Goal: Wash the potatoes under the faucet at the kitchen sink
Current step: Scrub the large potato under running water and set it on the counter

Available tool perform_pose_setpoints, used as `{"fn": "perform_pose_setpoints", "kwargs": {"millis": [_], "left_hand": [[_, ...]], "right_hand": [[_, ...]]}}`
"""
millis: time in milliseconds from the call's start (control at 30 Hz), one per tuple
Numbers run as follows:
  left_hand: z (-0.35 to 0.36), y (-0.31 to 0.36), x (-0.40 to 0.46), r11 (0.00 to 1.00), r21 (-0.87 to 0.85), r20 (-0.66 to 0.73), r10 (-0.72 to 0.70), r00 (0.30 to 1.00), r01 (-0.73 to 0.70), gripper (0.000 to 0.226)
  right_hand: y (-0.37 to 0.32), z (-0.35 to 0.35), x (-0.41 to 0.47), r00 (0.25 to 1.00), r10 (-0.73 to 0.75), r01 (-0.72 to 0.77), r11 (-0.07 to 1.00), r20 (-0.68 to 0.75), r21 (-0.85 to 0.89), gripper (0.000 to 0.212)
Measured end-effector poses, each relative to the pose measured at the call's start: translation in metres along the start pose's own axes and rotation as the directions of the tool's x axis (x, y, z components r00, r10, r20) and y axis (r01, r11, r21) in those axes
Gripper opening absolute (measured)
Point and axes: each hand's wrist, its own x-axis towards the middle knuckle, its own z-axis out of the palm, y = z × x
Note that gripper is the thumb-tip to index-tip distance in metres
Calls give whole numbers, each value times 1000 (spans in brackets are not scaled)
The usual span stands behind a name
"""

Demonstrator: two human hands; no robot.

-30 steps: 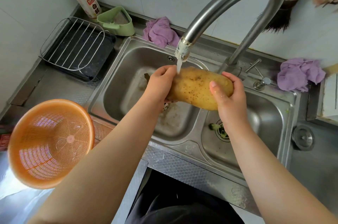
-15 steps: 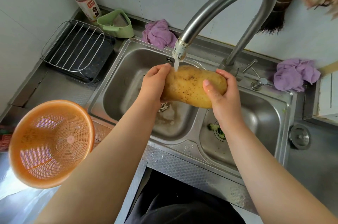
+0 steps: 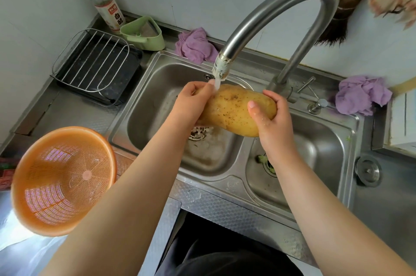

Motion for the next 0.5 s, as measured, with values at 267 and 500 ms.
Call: {"fn": "perform_pose_setpoints", "kwargs": {"millis": [267, 500], "left_hand": [[6, -7, 3, 963, 260, 60, 56, 997, -69, 106], [-2, -12, 14, 976, 206, 128, 43, 991, -69, 64]], "right_hand": [[-7, 6, 5, 992, -119, 125, 978, 48, -167, 68], [-7, 6, 8, 992, -125, 126, 979, 15, -163, 61]]}}
